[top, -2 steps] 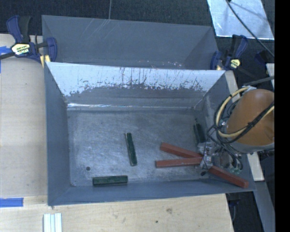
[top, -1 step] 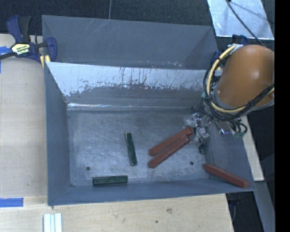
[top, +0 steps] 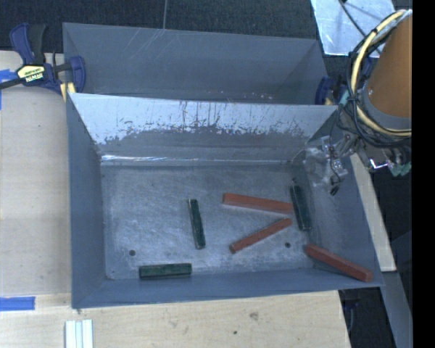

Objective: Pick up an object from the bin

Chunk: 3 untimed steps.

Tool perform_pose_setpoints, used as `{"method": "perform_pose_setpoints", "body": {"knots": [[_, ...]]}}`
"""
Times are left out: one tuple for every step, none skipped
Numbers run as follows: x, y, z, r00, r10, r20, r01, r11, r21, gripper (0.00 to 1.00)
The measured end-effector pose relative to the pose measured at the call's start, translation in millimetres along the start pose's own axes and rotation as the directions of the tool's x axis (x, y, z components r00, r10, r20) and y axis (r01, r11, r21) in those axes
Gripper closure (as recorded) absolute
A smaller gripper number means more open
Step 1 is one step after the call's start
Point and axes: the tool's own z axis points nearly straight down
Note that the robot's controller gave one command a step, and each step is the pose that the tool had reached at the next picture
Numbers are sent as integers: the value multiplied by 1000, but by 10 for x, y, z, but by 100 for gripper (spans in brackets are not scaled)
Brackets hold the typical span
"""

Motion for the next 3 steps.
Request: {"method": "perform_pose_setpoints", "body": {"knots": [[13,9,51,1000,0,-9,0,1000,-5,0],[-286,491,1598,1000,7,-15,-7,1000,-9,0],[-478,612,2238,998,66,-15,-66,998,-6,0]]}}
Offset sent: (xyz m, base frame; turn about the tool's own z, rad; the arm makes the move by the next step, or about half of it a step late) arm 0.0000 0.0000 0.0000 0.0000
